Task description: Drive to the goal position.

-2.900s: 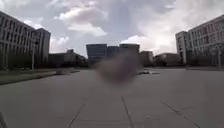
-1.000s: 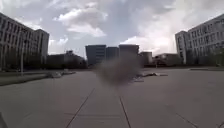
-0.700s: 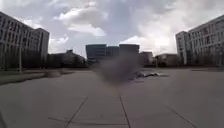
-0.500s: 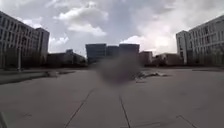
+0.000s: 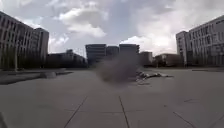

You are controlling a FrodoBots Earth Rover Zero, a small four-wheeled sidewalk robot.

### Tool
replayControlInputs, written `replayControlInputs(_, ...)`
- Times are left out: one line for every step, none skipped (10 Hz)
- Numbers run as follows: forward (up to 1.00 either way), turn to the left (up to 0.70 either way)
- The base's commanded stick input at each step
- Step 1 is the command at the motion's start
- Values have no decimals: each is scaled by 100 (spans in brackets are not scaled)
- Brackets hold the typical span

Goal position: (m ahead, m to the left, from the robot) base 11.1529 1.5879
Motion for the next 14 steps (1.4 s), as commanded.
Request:
replayControlInputs(70, 0)
replayControlInputs(70, 0)
replayControlInputs(70, 0)
replayControlInputs(70, 0)
replayControlInputs(70, 0)
replayControlInputs(70, 0)
replayControlInputs(70, 0)
replayControlInputs(70, 0)
replayControlInputs(70, 0)
replayControlInputs(70, 0)
replayControlInputs(70, 0)
replayControlInputs(70, 0)
replayControlInputs(70, 0)
replayControlInputs(70, 0)
